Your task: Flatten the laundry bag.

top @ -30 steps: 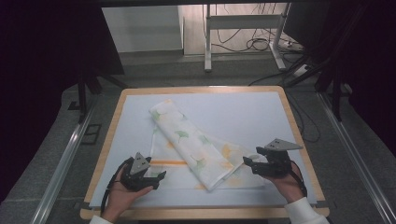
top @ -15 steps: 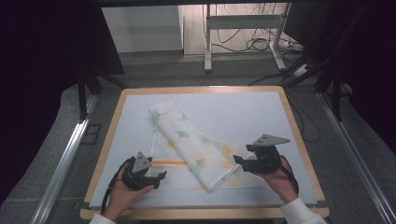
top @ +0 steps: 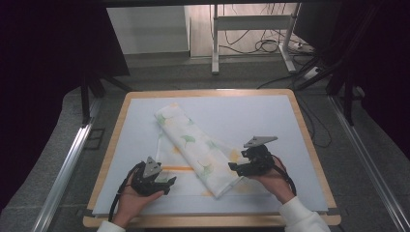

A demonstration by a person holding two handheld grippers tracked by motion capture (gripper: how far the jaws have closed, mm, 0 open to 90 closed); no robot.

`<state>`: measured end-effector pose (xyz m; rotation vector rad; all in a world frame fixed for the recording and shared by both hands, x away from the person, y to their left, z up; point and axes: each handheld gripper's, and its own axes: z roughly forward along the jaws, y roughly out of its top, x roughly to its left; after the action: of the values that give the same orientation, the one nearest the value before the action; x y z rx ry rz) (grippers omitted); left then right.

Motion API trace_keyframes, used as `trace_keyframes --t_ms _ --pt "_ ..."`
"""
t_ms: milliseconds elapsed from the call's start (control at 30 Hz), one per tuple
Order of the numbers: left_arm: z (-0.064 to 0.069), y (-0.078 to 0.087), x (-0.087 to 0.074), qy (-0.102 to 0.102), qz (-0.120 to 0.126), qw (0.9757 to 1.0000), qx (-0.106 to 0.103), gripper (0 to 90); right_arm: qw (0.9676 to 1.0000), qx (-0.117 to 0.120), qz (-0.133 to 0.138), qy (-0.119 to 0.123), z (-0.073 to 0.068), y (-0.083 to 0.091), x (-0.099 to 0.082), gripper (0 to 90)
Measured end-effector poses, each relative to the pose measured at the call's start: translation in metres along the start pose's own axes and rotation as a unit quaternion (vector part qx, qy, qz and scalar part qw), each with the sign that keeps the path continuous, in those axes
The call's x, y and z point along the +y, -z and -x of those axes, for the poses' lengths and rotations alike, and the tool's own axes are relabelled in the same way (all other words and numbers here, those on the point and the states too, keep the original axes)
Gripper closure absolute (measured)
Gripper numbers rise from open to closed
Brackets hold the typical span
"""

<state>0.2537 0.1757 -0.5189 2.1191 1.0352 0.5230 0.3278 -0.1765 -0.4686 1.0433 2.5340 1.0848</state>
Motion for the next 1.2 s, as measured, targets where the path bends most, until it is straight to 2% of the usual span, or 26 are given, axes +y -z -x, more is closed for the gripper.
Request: trace_keyframes --t_ms 367,533,667,767,800,833,900,933,967,1200 --pt "-0.001 0.000 -0.002 -0.008 -0.002 0.9999 -0.009 24.4 0.9991 0.000 -0.043 -0.008 -0.005 -0.017 -0.007 27.7" --pt "0.001 -0.001 -0.002 -0.009 -0.006 0.9999 -0.010 24.4 0.9974 -0.004 -0.071 -0.010 -0.006 -0.029 -0.013 27.7" --pt "0.001 -0.002 -0.002 -0.014 -0.010 0.9998 -0.010 24.4 0.9964 -0.019 -0.082 -0.008 -0.008 -0.040 -0.017 31.3" --pt "0.001 -0.003 -0.002 -0.015 -0.011 0.9998 -0.010 24.4 0.9958 -0.022 -0.088 -0.002 -0.010 -0.044 -0.018 32.9" --pt "0.001 -0.003 -0.002 -0.015 -0.011 0.9998 -0.010 24.4 0.9951 -0.034 -0.092 0.010 -0.013 -0.045 -0.017 34.6" --pt "0.001 -0.003 -0.003 -0.015 -0.011 0.9998 -0.010 24.4 0.9951 -0.034 -0.092 0.010 -0.013 -0.045 -0.017 34.6" --pt "0.001 -0.003 -0.003 -0.016 -0.014 0.9997 -0.010 24.4 0.9933 -0.058 -0.094 0.035 -0.018 -0.046 -0.019 39.6" --pt "0.001 -0.003 -0.003 -0.016 -0.014 0.9997 -0.010 24.4 0.9933 -0.058 -0.094 0.035 -0.018 -0.046 -0.019 39.6" --pt "0.002 -0.004 -0.003 -0.018 -0.014 0.9997 -0.011 24.4 0.9927 -0.063 -0.092 0.046 -0.021 -0.046 -0.020 49.1" --pt "0.002 -0.004 -0.003 -0.021 -0.018 0.9996 -0.012 24.4 0.9925 -0.059 -0.091 0.056 -0.025 -0.044 -0.020 69.5"
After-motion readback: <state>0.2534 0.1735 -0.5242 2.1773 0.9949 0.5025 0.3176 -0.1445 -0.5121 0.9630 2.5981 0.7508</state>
